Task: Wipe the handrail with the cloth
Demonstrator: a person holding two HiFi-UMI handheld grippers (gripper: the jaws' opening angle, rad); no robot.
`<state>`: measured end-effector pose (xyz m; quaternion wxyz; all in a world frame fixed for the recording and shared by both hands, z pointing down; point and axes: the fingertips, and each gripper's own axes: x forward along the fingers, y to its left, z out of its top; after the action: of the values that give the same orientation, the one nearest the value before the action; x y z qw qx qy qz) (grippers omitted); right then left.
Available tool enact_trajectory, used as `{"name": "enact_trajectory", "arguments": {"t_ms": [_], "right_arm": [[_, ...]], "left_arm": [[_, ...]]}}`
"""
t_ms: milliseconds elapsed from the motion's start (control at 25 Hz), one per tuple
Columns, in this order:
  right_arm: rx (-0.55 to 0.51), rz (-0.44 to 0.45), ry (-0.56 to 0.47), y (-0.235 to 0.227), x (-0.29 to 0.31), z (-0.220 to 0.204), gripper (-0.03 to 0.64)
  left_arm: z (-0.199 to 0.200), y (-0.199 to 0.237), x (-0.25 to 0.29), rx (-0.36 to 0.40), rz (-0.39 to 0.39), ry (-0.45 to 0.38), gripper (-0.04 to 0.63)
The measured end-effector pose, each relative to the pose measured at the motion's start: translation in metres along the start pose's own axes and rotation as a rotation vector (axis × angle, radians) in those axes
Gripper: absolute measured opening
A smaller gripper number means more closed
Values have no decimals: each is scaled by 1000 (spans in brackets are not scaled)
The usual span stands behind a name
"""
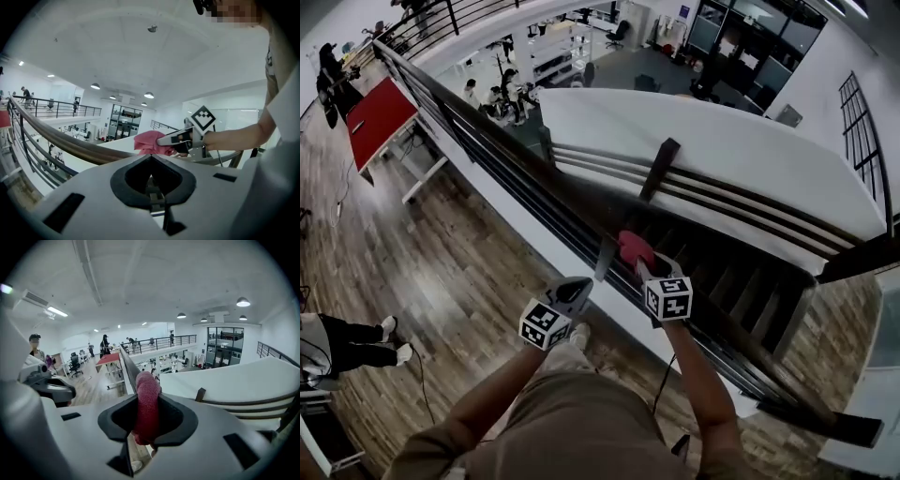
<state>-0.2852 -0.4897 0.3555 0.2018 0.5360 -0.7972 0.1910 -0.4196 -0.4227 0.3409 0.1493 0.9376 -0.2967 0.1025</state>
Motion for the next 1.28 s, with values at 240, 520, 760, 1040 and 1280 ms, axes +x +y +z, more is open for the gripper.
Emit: {"name": "enact_trajectory", "arguments": {"t_ms": [240, 520, 760, 1040, 1280], "right_arm": [[9, -56, 145, 12, 97, -15, 101], [-48, -133, 187, 2, 127, -19, 101], [-108, -147, 158, 0, 122, -19, 101], [9, -109, 179, -16, 108, -39, 101], [33, -87, 170, -48, 61, -63, 101]], "left_arm": [[-22, 36, 5, -4, -50, 65, 17], [-15, 54, 24, 34, -76, 67, 17], [-24, 51, 40, -3, -95, 77, 17], [-28, 36, 73, 49, -125, 105, 17], [-28, -22, 99, 66, -106, 125, 17]]}}
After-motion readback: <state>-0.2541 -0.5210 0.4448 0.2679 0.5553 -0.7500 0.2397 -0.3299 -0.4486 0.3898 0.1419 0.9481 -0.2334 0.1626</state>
